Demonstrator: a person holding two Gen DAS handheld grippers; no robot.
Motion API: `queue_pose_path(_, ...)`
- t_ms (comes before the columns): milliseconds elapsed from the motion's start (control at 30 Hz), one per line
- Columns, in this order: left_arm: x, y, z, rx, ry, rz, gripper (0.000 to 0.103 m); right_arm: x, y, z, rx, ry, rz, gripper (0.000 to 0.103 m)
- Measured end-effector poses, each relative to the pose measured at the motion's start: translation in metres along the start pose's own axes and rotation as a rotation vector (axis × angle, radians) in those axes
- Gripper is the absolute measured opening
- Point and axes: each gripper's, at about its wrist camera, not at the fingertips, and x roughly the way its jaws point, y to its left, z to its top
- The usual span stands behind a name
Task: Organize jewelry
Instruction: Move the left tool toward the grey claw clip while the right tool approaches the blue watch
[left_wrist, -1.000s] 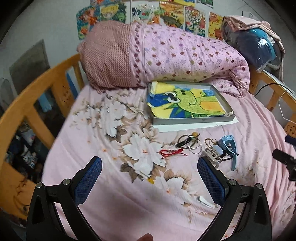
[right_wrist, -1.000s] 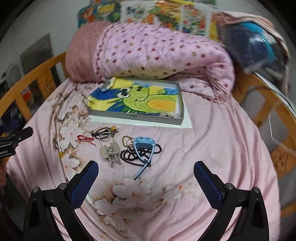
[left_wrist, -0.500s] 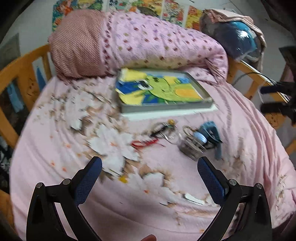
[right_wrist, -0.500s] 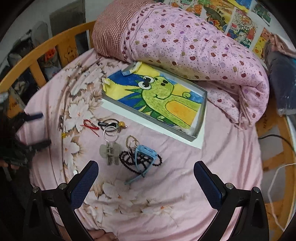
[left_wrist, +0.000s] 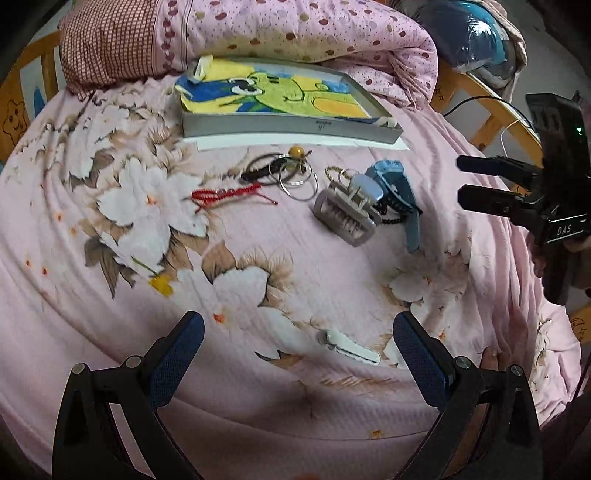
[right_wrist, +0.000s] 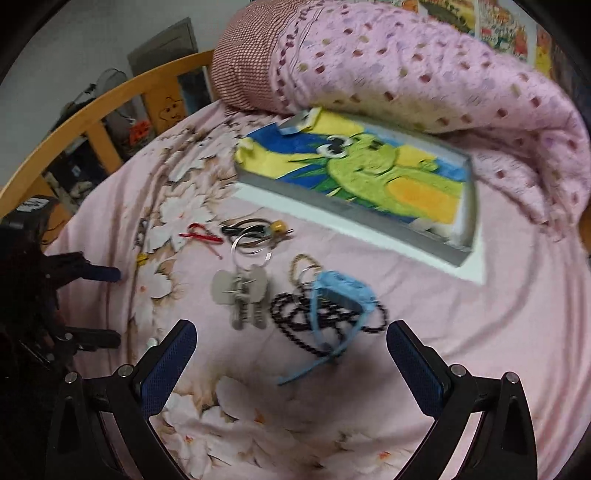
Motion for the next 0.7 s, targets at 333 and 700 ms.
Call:
queue_pose_path(333, 0.011, -0.007, -0.004, 0.000, 0.041, -0.034, 0.085, 0.015, -0.024, -0.027, 0.091, 0.003, 0.030, 0.103)
queue_pose_path(700, 0.032, -0.012, 0.015, -0.003, -0.021, -0.059, 0.085, 0.028, -0.039, -0.035, 0.210, -0.027, 0.038, 0.095)
